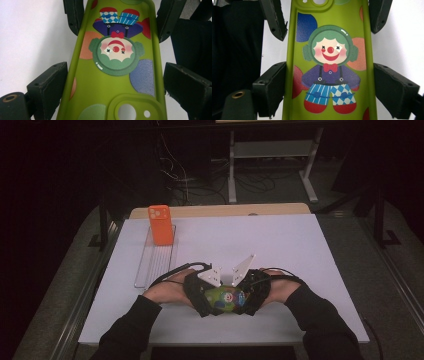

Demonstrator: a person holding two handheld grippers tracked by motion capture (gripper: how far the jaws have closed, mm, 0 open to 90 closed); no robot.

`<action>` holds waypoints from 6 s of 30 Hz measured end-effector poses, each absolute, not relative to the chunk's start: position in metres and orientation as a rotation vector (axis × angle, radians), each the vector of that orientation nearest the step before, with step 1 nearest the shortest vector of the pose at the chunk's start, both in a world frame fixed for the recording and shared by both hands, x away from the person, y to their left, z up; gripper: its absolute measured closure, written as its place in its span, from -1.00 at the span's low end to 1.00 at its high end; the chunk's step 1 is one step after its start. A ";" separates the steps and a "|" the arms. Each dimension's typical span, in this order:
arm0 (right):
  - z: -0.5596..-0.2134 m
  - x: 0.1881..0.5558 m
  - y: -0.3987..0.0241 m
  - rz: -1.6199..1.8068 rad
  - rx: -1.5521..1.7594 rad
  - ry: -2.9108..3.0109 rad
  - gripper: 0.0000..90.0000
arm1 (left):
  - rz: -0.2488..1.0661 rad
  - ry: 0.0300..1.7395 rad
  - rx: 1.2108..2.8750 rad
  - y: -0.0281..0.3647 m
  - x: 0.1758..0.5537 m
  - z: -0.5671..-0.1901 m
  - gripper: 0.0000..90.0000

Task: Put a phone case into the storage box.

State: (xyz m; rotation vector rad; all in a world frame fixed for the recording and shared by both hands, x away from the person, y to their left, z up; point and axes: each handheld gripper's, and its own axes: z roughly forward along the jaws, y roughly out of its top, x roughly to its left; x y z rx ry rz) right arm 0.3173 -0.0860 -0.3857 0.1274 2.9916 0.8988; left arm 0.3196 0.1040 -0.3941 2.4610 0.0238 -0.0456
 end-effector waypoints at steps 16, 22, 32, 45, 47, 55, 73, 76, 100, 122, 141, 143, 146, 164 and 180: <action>-0.382 0.315 -0.085 0.927 0.104 2.992 -0.67 | -0.071 0.028 2.482 0.102 0.318 -0.397 -0.81; -0.383 0.316 -0.085 0.929 0.103 2.994 -0.67 | -0.065 0.028 2.479 0.102 0.319 -0.398 -0.72; -0.383 0.317 -0.087 0.970 0.118 3.013 -0.68 | -0.096 0.018 2.478 0.102 0.320 -0.398 -0.68; -0.374 0.322 -0.114 1.101 0.393 2.863 -0.90 | -0.058 0.140 2.459 0.109 0.324 -0.396 -0.67; -0.375 0.324 -0.121 1.116 0.442 2.837 -0.89 | -0.027 0.172 2.456 0.110 0.324 -0.396 -0.67; -0.380 0.323 -0.143 1.163 0.807 2.695 -0.88 | 0.049 0.307 2.458 0.109 0.325 -0.399 -0.67; -0.405 0.307 -0.151 1.179 1.076 2.455 -0.87 | 0.153 0.594 2.407 0.112 0.332 -0.393 -0.67; -0.412 0.305 -0.147 1.177 1.117 2.414 -0.87 | 0.157 0.623 2.398 0.112 0.333 -0.392 -0.67; -0.417 0.296 -0.125 0.980 0.824 2.355 -0.87 | 0.165 0.645 2.398 0.114 0.336 -0.392 -0.67; -0.418 0.284 -0.114 0.753 0.438 2.197 -0.89 | 0.146 0.681 2.359 0.112 0.335 -0.394 -0.67; -0.425 0.271 -0.097 0.553 0.096 2.022 -0.88 | 0.136 0.695 2.356 0.113 0.335 -0.394 -0.67; -0.426 0.268 -0.095 0.534 0.076 2.006 -0.88 | 0.141 0.667 2.391 0.114 0.336 -0.393 -0.67; -0.429 0.267 -0.093 0.499 0.017 1.977 -0.88 | 0.142 0.663 2.398 0.115 0.336 -0.392 -0.67; -0.438 0.261 -0.076 0.415 -0.141 1.870 -0.43 | 0.120 0.660 2.357 0.109 0.331 -0.392 -0.67; -0.441 0.258 -0.072 0.393 -0.199 1.871 0.43 | 0.108 0.629 2.362 0.105 0.328 -0.392 -0.67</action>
